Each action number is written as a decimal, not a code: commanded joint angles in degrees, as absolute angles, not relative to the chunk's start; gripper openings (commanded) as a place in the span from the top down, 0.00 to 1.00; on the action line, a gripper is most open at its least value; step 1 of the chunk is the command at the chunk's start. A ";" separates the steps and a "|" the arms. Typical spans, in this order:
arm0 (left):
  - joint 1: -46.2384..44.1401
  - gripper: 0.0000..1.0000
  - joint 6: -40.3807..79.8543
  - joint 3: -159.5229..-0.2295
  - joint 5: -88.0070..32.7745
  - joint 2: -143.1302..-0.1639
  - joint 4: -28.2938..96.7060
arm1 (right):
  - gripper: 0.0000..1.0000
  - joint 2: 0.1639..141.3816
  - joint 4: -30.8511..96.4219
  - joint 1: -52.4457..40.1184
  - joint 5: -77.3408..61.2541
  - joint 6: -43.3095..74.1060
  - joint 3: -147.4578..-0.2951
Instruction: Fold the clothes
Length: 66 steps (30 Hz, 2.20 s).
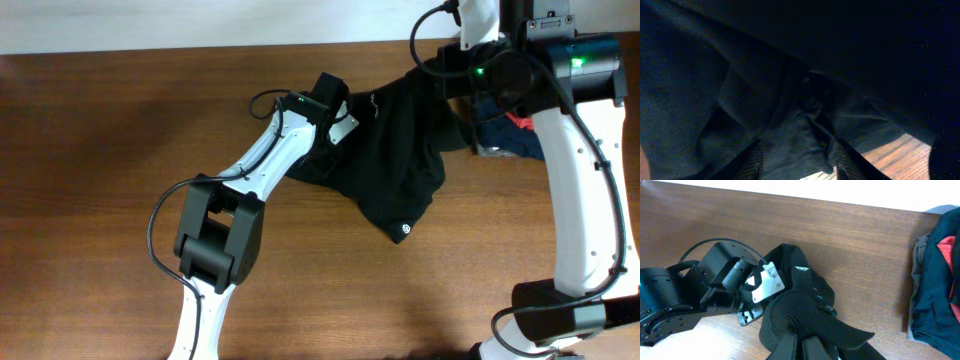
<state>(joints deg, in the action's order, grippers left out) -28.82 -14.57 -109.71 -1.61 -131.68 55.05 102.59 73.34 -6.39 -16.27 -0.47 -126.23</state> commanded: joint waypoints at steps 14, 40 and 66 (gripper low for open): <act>-32.01 0.54 -8.19 -109.27 -2.07 -131.55 56.99 | 0.96 102.37 73.38 -5.91 -15.79 -1.04 -127.72; -31.22 0.68 -5.37 -108.99 2.85 -135.50 53.80 | 0.96 102.37 74.17 -5.91 -15.77 -1.06 -127.72; -15.42 0.99 -2.15 -136.20 13.80 -126.45 76.86 | 0.96 102.35 76.53 -1.45 -14.50 -0.99 -127.74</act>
<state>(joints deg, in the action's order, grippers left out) -18.09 -3.03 -129.47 12.45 -132.92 74.61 102.59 76.38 -3.77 -13.13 -0.56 -126.23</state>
